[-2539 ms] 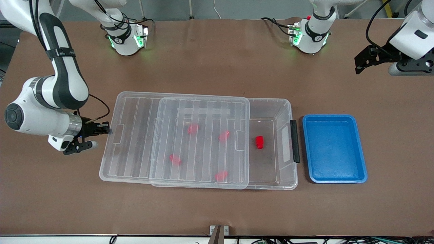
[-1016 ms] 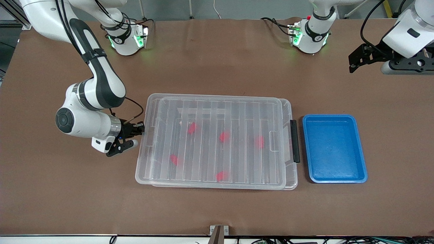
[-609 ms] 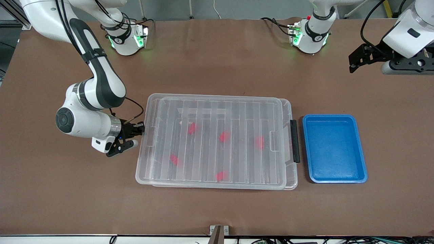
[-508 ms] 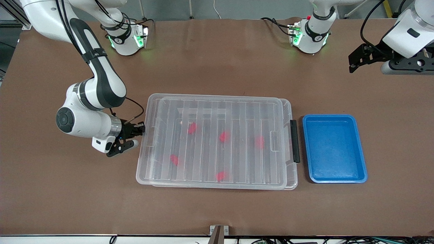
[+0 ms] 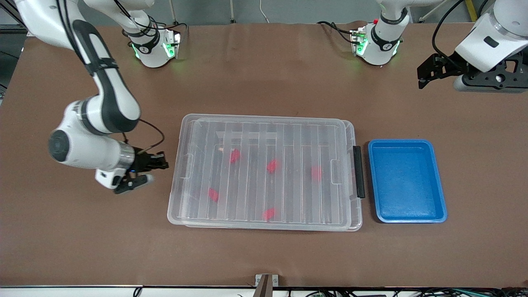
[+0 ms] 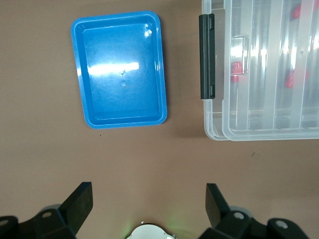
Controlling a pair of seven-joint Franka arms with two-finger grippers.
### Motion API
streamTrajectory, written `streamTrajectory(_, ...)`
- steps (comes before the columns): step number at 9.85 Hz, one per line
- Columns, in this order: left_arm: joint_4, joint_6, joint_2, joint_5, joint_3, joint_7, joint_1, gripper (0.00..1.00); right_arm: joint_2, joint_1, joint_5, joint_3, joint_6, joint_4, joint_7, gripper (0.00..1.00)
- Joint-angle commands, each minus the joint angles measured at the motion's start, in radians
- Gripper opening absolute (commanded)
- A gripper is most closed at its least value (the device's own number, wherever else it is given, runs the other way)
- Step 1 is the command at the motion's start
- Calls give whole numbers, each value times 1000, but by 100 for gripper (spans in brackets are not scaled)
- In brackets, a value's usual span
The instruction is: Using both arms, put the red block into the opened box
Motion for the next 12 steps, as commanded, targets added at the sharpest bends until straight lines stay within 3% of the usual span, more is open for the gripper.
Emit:
streamTrajectory(1, -8, 0, 12, 1, -4, -4, 1, 100, -160, -15, -31, -104, -172, 32, 7, 100)
streamTrajectory(3, -7, 0, 12, 1, -4, -2, 3, 100, -258, -18, -161, -147, -205, 49, 28, 100)
streamTrajectory(4, -7, -1, 14, 1, -3, -2, 1, 100, -294, -6, -166, -207, -278, 54, 24, 100)
streamTrajectory(6, 18, -1, 31, 3, -3, 4, -4, 100, -346, 2, -174, -259, -327, 100, 35, 100)
streamTrajectory(8, 40, -4, 32, 6, -3, 2, 1, 100, -346, -14, -183, -287, -503, 217, 110, 100)
streamTrajectory(10, 40, -7, 31, 6, -3, 1, 1, 100, -367, -12, -273, -256, -602, 250, 212, 100)
streamTrajectory(12, 42, -7, 31, 1, -3, 1, 3, 100, -377, -13, -281, -230, -609, 244, 298, 100)
